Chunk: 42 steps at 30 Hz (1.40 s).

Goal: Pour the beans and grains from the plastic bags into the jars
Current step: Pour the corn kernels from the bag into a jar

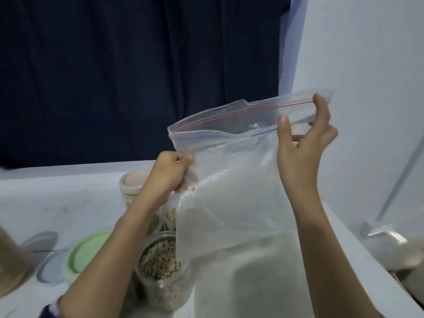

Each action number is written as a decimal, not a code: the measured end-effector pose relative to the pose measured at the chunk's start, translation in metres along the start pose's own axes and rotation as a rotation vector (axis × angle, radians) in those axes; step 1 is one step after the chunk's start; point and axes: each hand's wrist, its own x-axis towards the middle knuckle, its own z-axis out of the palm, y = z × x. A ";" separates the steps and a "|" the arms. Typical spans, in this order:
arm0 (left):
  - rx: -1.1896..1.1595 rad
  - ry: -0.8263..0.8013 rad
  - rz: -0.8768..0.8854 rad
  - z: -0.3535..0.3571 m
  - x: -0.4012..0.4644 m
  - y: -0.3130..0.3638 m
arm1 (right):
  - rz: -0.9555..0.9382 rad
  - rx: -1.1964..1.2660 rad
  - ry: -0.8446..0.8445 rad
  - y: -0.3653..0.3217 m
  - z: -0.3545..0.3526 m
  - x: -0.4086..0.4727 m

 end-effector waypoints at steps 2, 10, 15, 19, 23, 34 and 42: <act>0.039 -0.001 -0.025 0.013 -0.004 -0.004 | -0.033 -0.037 0.011 0.011 -0.002 -0.002; 0.509 0.109 -0.088 0.078 -0.021 -0.035 | 0.236 -0.250 -0.283 0.098 -0.025 -0.044; 0.750 0.167 -0.030 0.110 -0.029 -0.079 | 0.297 -0.450 -0.485 0.159 -0.039 -0.080; 0.726 0.217 -0.028 0.114 -0.038 -0.096 | 0.241 -0.632 -0.584 0.181 -0.045 -0.094; 0.969 0.098 -0.051 0.116 -0.041 -0.095 | 0.257 -0.990 -0.589 0.194 -0.051 -0.098; 1.143 -0.287 0.265 0.170 -0.016 -0.116 | 0.477 -1.205 -0.582 0.197 -0.065 -0.086; 0.984 -0.343 0.220 0.185 -0.018 -0.144 | 0.057 -0.809 -0.349 0.203 -0.051 -0.089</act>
